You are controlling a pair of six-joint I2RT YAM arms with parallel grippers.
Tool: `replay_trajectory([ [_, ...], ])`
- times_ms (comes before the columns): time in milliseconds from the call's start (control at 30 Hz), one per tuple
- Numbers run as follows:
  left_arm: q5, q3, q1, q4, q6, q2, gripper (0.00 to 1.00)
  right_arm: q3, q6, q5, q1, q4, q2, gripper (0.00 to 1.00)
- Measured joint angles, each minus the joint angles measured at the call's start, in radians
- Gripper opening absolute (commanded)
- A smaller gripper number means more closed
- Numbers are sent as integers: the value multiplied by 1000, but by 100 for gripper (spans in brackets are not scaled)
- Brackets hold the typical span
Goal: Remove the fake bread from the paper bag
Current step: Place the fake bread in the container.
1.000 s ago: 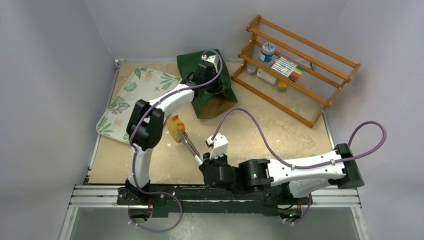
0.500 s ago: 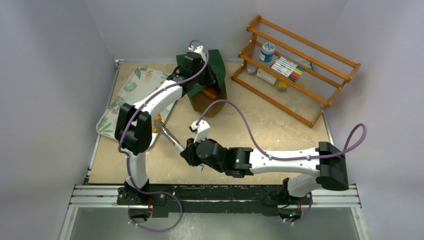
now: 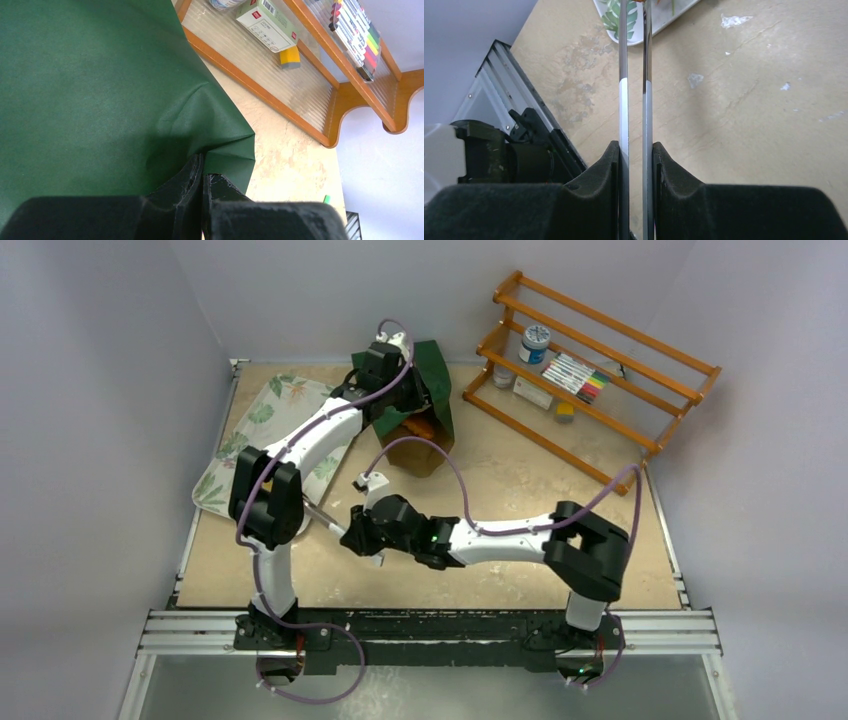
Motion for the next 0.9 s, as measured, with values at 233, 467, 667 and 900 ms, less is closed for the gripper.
replay_trajectory([
  [233,6,0,0,1,-6,0,0,104,-10,-106,-34,44,153,1],
  [467,7,-1,4,2,-8,-9,0,176,-19,-119,-43,43,187,46],
  [667,11,-13,9,4,-18,-22,0,212,-23,-118,-47,35,195,54],
  [900,14,-13,10,10,-25,-24,0,218,-22,-109,-50,35,198,50],
])
